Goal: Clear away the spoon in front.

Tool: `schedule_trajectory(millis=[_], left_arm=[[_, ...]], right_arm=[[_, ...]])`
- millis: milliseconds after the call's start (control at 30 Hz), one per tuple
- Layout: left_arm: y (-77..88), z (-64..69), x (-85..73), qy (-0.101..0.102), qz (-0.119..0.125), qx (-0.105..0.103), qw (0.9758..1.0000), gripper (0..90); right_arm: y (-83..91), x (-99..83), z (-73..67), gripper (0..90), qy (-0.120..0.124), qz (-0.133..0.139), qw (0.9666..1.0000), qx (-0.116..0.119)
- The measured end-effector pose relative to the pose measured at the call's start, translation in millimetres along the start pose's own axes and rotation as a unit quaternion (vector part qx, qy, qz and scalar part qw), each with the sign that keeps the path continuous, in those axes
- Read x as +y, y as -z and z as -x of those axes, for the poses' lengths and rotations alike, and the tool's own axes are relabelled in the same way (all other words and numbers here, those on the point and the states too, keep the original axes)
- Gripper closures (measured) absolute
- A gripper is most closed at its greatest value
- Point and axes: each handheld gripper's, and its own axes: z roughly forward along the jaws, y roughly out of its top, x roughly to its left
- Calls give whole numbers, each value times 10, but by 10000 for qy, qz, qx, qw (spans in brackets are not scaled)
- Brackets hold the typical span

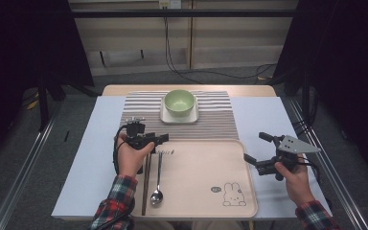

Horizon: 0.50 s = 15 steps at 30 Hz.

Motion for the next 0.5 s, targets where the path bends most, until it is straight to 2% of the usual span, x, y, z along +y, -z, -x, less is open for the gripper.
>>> schedule_trajectory(millis=[67,167,300,367,467,500], left_arm=[[-8,14,66,-73,46,57,9999,285],[-24,26,119,-70,130,102,9998,253],[-52,50,170,45,114,105,9999,200],[-57,56,202,74,39,87,9999,201],[-72,70,252,-22,66,125,9999,197],[-77,79,295,-57,95,194,9998,174]], right_arm=[[16,2,-5,0,-19,-26,10000,-9],[30,2,-12,0,20,-63,10000,-17],[36,0,-16,0,31,-50,10000,0],[38,1,-17,0,30,-68,10000,-2],[29,-3,-19,0,29,-83,9999,52],[30,-6,-21,0,47,-99,9999,65]])
